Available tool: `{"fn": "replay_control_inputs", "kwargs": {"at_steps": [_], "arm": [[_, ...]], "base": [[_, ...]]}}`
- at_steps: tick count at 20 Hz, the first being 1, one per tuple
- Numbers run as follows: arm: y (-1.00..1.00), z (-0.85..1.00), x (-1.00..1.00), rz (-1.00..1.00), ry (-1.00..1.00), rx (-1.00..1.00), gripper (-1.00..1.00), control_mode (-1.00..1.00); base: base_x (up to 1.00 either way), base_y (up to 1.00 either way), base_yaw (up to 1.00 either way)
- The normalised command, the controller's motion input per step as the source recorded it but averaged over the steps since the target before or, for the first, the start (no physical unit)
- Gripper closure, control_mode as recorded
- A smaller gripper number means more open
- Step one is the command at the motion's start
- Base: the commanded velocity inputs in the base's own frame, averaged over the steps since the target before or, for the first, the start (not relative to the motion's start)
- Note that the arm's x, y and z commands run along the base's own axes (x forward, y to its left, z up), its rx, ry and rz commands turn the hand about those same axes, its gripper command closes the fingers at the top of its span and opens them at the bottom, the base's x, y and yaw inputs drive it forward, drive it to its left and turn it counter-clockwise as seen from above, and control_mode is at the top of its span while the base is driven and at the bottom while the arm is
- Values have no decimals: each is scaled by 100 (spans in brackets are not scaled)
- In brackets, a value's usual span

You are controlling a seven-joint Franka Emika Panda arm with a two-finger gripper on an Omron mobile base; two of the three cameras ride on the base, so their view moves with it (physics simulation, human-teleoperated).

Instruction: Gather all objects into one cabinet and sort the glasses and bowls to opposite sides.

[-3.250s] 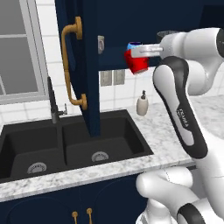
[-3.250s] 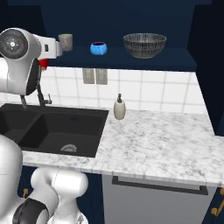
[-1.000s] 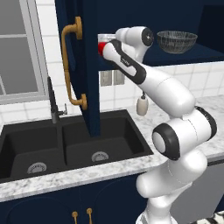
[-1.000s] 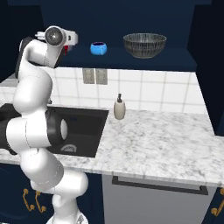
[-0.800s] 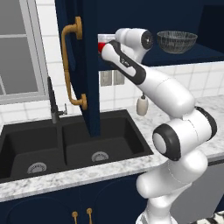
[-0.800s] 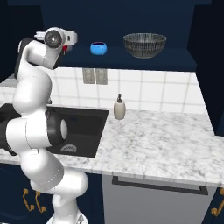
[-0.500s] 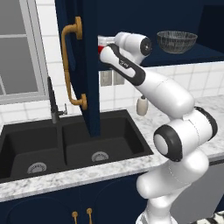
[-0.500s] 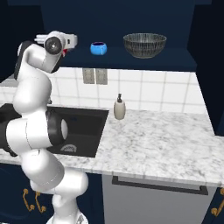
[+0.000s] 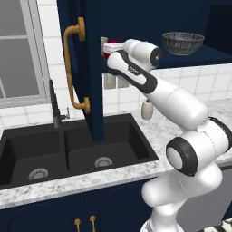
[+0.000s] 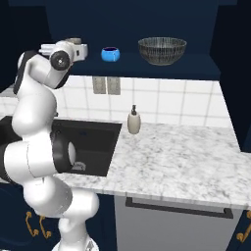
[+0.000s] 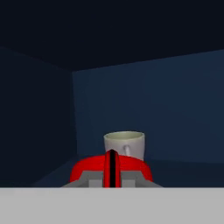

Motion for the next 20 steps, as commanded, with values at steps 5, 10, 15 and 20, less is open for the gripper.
{"fn": "replay_control_inputs", "kwargs": {"at_steps": [5,10,15,20], "arm": [[-26,-32,-42,-1,-3,0,100,-100],[-3,-2,-9,0,0,0,100,-100],[-1,-3,1,0,6,0,100,-100],[-7,-14,0,0,5,0,100,-100]], "base": [[0,0,0],[0,0,0],[0,0,0],[0,0,0]]}}
